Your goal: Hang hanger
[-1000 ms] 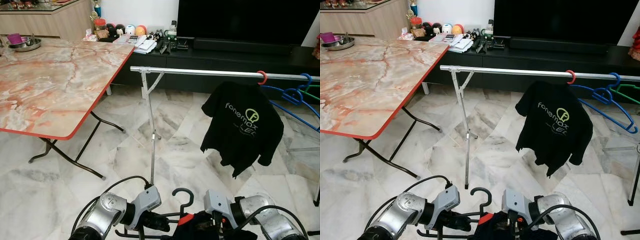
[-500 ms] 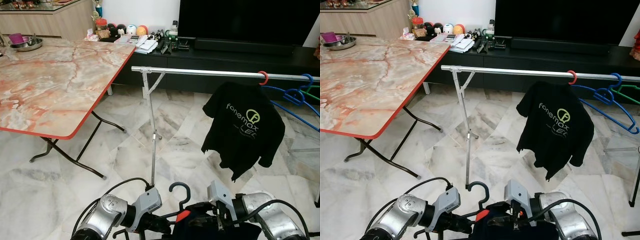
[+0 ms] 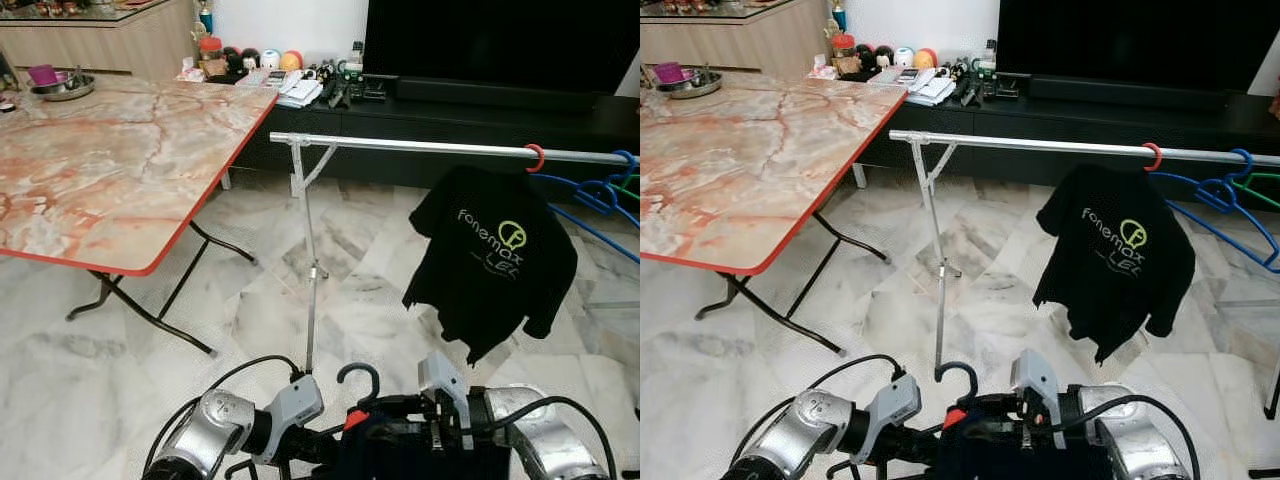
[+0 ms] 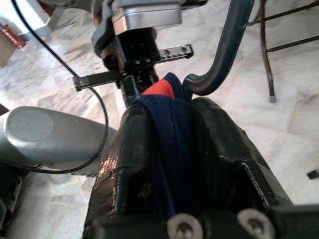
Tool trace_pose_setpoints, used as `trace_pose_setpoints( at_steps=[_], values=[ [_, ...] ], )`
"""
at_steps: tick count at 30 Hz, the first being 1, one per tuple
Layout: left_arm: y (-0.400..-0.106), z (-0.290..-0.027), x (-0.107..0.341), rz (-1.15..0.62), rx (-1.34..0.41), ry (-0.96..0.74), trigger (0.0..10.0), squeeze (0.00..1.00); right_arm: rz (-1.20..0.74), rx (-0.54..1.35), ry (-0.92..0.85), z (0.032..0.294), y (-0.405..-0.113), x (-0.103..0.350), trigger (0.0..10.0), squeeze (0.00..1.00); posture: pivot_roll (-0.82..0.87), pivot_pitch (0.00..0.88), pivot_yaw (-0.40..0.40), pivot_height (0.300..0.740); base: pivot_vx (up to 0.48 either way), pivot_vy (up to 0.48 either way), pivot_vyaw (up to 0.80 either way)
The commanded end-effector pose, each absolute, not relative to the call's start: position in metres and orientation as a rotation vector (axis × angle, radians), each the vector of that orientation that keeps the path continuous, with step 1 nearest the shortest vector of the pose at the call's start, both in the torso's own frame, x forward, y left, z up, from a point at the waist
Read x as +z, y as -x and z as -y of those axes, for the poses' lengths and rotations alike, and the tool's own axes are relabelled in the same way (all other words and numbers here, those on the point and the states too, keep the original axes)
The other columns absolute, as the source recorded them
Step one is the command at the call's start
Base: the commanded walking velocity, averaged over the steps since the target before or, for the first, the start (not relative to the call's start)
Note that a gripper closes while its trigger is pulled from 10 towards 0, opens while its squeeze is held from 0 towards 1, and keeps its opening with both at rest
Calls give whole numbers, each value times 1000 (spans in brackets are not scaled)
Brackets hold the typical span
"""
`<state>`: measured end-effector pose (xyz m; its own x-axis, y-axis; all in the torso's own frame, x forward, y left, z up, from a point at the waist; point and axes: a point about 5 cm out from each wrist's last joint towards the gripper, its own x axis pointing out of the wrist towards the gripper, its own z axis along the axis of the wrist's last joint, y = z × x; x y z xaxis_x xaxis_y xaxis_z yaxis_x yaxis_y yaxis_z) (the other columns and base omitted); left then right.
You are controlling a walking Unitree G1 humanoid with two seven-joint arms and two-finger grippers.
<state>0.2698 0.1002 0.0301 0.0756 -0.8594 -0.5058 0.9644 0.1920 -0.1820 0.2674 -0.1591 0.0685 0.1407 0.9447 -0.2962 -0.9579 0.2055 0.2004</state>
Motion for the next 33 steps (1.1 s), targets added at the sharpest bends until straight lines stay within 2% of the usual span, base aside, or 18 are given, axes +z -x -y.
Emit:
trace_pose_setpoints(
  at_steps=[1,2,3,20,33],
  values=[
    [-268,-98,29,-582,-1392,-231,0,0,-369,1348,36,163,-269,71,8314,0,69,67,-19,740,0,0,0],
    [-268,-99,29,-583,-1392,-235,0,0,-373,1344,35,164,-269,71,8314,0,69,67,-19,740,0,0,0],
    [-268,-99,29,-584,-1392,-236,0,0,-380,1338,35,165,-268,70,0,0,68,67,-18,740,0,0,0],
    [-268,-101,27,-594,-1387,-249,0,0,-426,1307,73,166,-264,59,0,0,73,68,-17,740,0,0,0],
    [-258,-131,19,-671,-1376,-317,0,0,-424,1127,144,207,-268,66,0,0,67,73,-18,740,0,0,0]
  ],
)
